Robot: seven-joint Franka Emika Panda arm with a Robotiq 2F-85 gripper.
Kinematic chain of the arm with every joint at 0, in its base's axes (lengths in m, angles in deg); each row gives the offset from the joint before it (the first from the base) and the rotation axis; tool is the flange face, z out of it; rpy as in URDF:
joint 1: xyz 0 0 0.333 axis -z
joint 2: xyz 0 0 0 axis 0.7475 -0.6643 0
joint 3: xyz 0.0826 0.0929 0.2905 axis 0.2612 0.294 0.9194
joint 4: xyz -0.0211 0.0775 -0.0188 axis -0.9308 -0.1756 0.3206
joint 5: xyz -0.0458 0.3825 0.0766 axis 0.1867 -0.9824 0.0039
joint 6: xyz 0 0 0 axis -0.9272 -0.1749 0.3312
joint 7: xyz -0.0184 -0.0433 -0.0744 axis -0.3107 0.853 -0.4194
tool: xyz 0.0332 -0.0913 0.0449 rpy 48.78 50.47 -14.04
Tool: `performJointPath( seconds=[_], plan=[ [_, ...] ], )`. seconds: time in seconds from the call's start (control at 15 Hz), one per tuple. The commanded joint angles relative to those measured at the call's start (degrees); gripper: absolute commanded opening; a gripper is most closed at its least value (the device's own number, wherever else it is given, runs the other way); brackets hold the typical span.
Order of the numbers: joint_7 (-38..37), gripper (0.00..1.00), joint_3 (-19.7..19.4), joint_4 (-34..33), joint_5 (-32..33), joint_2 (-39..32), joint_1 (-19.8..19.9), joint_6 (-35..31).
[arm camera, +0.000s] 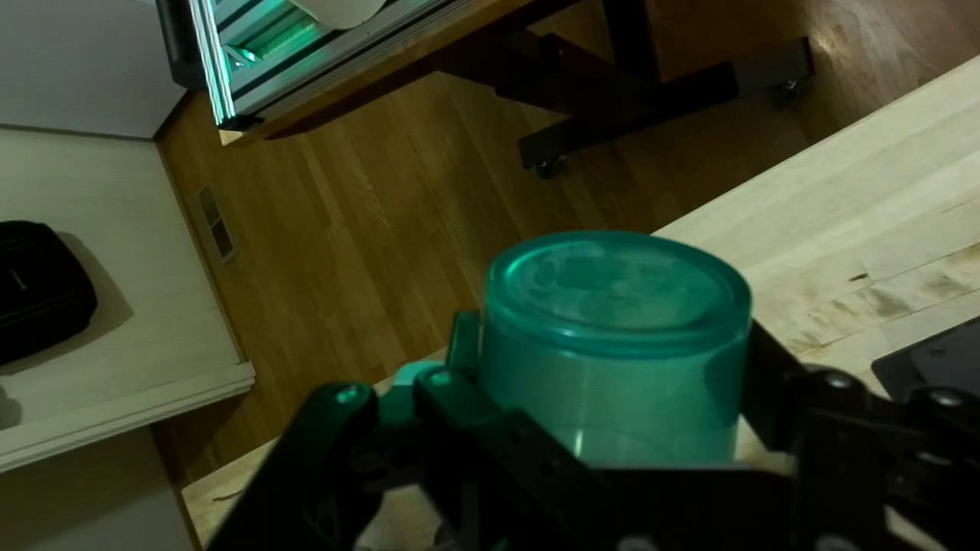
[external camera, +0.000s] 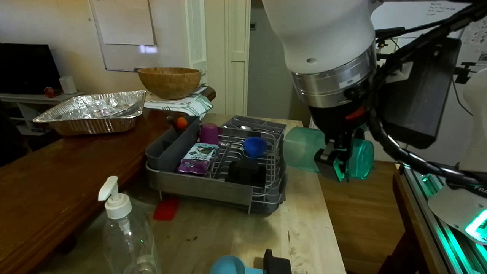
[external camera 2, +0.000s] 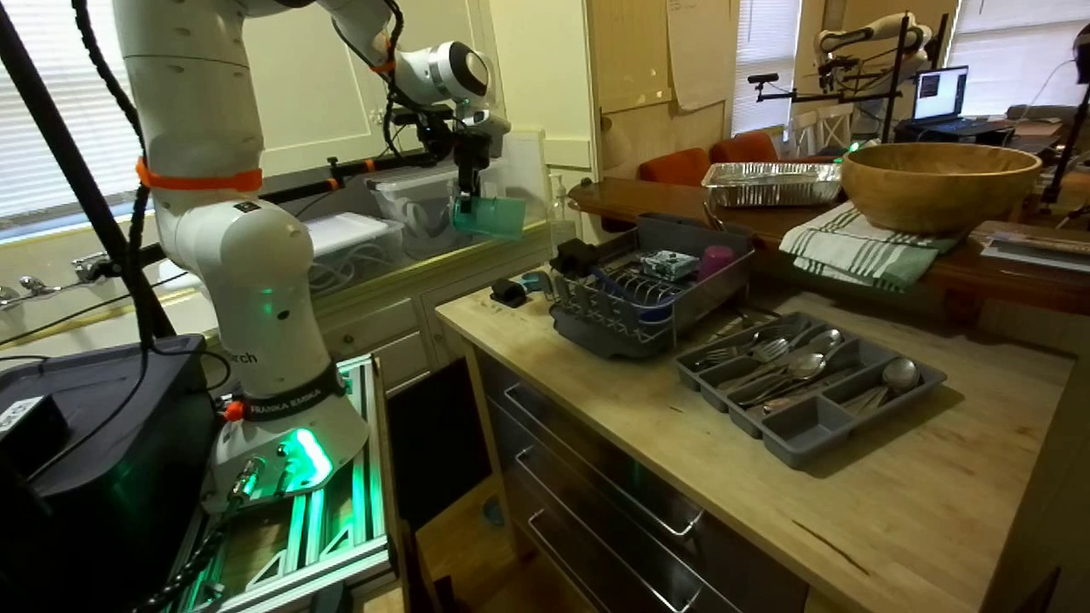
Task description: Put the blue cup into the dishwasher
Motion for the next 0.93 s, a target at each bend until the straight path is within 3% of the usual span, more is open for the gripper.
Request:
performJointPath(
  seconds=[0.0,0.07,0.13,0.4,0.87],
  plan=[
    [-0.3,0.78,2.6,-0.2,0.3,-0.2,2.4,0.2],
    [-0.3,0.78,2.6,-0.2,0.3,-0.2,2.4,0.2],
    [-0.3,0.53,2.6,-0.2,0.3,-0.2,2.4,0.2],
    [-0.7,0.53,3.0,2.4,-2.9,2.9,5.3,-2.3],
    [1.8,0.53,0.9,13.2,-16.3,15.5,13.4,-10.9]
  ],
)
